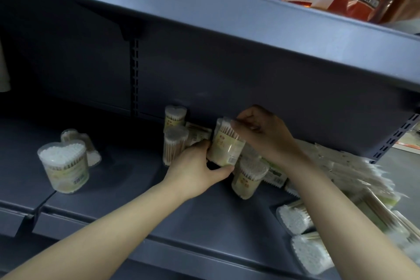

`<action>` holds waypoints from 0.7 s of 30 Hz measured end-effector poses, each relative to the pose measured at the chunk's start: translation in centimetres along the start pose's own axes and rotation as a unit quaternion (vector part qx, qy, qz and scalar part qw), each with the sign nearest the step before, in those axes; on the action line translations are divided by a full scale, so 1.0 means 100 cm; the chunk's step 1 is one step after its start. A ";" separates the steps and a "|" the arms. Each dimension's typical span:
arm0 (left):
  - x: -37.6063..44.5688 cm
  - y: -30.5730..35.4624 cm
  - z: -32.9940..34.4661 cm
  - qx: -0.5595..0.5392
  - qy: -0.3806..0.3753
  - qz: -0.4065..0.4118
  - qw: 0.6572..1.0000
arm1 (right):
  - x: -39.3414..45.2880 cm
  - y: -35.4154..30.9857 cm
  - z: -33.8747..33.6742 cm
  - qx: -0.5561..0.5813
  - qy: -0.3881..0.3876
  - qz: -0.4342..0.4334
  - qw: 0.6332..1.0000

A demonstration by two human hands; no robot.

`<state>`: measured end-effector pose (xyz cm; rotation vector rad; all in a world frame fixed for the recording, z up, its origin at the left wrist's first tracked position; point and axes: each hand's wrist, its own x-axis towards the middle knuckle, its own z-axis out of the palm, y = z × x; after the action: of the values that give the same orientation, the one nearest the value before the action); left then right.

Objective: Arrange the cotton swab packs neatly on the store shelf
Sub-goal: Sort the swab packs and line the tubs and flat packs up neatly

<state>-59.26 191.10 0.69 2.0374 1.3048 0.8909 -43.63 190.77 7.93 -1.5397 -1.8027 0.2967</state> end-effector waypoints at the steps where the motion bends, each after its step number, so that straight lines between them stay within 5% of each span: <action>1: 0.000 -0.001 0.000 -0.014 0.000 -0.007 1.000 | 0.001 0.001 0.002 -0.007 -0.002 -0.003 1.000; 21: -0.001 -0.008 0.009 -0.084 0.012 -0.049 0.995 | 0.008 0.007 0.017 -0.002 -0.044 -0.027 0.999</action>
<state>-59.06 191.27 -0.45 1.8239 1.2858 0.9495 -44.23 192.17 6.62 -1.4997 -1.9110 0.3390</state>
